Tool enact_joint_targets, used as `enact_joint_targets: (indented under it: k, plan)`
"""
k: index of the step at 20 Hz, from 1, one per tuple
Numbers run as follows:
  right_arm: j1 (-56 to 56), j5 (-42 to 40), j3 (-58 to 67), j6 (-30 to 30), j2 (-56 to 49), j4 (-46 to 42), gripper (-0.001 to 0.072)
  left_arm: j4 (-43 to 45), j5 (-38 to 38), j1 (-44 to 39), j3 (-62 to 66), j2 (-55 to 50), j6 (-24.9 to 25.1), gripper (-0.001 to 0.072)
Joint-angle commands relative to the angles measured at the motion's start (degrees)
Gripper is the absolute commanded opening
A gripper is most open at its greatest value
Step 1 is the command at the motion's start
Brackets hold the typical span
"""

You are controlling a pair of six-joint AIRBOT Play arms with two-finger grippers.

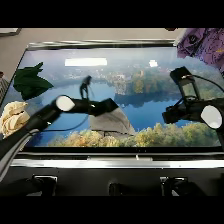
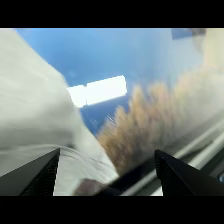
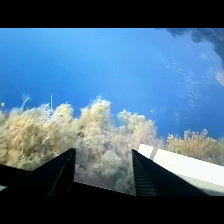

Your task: Fold the clothes and pants, and hang the long-sleeved shirts on hangers.

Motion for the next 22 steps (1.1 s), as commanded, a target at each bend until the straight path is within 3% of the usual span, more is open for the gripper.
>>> enact_joint_targets:
  k: [1,4,7,8,13,19,20,21,22]
  plan:
    - [-10.86,-5.03,-5.6,3.54,-0.57,6.03,0.0501,5.97,-10.05,13.73,0.04,5.9,1.31,0.0679]
    - [-24.04,-6.05,-16.2,-1.14,-5.6,37.64,0.0501,6.21,-15.34,22.47,0.02,6.86,1.29,0.0678]
    - [-24.57,-9.18,-24.76,-8.85,-12.68,55.08,0.0542,6.23,-17.25,26.75,0.0,6.58,1.29,0.0676]
    - [-23.21,-11.39,-26.56,-9.68,-15.08,57.0,0.0568,6.25,-17.25,27.47,0.0,6.51,1.31,0.0676]
    - [-16.02,-20.02,-27.96,-11.34,-23.87,59.8,0.0569,6.27,-17.05,28.65,0.0,6.45,1.31,0.0674]
    - [-9.44,-23.32,-27.96,-15.41,-30.08,70.14,0.0566,6.43,-18.82,28.76,0.0,6.34,1.27,0.0676]
    - [-8.57,-24.0,-27.96,-15.45,-30.18,70.53,0.0514,7.45,-18.93,28.98,-0.07,6.19,1.27,0.0677]
    - [-8.2,-24.3,-27.93,-16.41,-30.18,71.04,0.0262,8.22,-19.02,29.31,-0.59,5.88,1.27,0.0677]
    - [-8.31,-23.93,-27.93,-17.97,-30.03,71.67,0.006,7.63,-18.43,29.81,-2.03,5.2,1.27,0.0677]
